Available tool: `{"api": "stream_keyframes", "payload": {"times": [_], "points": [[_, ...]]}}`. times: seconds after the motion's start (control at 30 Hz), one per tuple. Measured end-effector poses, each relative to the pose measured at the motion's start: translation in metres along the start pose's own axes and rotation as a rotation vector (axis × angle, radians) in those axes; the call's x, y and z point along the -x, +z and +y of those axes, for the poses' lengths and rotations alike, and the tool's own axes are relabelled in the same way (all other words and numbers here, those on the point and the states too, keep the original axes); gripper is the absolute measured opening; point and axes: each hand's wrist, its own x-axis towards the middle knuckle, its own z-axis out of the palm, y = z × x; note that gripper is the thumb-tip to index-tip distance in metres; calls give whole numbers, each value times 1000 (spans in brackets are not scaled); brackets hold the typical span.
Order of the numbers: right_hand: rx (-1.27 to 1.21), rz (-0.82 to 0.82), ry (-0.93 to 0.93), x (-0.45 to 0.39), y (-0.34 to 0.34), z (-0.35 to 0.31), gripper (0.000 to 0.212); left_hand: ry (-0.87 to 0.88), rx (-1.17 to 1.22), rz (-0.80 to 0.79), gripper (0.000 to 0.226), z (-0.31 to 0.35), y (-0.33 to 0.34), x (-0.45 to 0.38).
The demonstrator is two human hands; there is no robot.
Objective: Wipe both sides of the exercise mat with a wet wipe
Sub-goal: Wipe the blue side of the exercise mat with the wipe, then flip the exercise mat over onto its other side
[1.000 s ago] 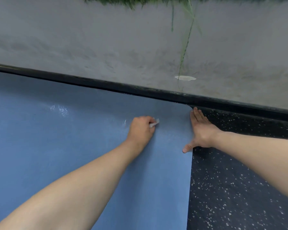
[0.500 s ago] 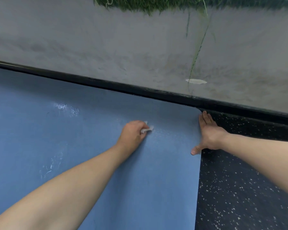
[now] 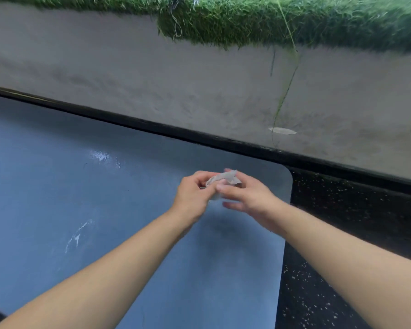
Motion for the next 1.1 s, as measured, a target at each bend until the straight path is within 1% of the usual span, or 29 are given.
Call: {"api": "stream_keyframes", "payload": {"times": [0.03, 0.07, 0.1, 0.17, 0.2, 0.3, 0.37, 0.43, 0.5, 0.6, 0.67, 0.77, 0.83, 0.87, 0.93, 1.0, 1.07, 1.1], "points": [[-54, -11, -20, 3, 9, -1, 34, -4, 20, -12, 14, 3, -3, 5], [-93, 17, -50, 6, 16, -1, 26, -6, 27, -6, 14, 7, -6, 9], [-127, 61, -74, 9, 21, -1, 23, -8, 51, 10, 15, 11, -10, 12], [-163, 130, -106, 14, 27, -4, 21, -32, 108, 31, 22, 18, -19, 19], [-169, 138, -111, 16, 31, -5, 21, -58, 126, 33, 28, 21, -24, 22], [-203, 169, -81, 18, 41, -7, 22, -95, 133, -25, 40, 25, -41, 30], [-218, 189, -57, 19, 49, -11, 23, -101, 137, -66, 43, 28, -51, 36], [-263, 204, -26, 18, 57, -16, 27, -96, 150, -73, 39, 34, -58, 42], [-330, 136, -1, 19, 65, -22, 34, -58, 76, -36, 32, 45, -65, 50], [-446, -79, -14, 22, 78, -34, 32, 5, -92, 19, 22, 58, -80, 60], [-430, -89, 6, 22, 87, -43, 30, 50, -129, 52, 18, 68, -91, 68], [-326, -112, 55, 19, 106, -56, 26, 107, -145, 198, 14, 81, -106, 82], [-275, -152, 81, 19, 121, -66, 23, 71, -89, 300, 11, 86, -116, 91], [-254, -157, 79, 19, 130, -73, 23, 31, -42, 324, 12, 89, -122, 95], [-210, -159, 50, 21, 148, -87, 28, -69, 73, 304, 21, 98, -139, 104], [-160, -177, -13, 22, 169, -102, 38, -124, 159, 218, 34, 112, -169, 115], [-187, -243, -62, 23, 198, -117, 41, -85, 90, 144, 46, 125, -203, 129], [-239, -283, -69, 22, 216, -123, 38, -52, 50, 155, 46, 131, -223, 138]]}}
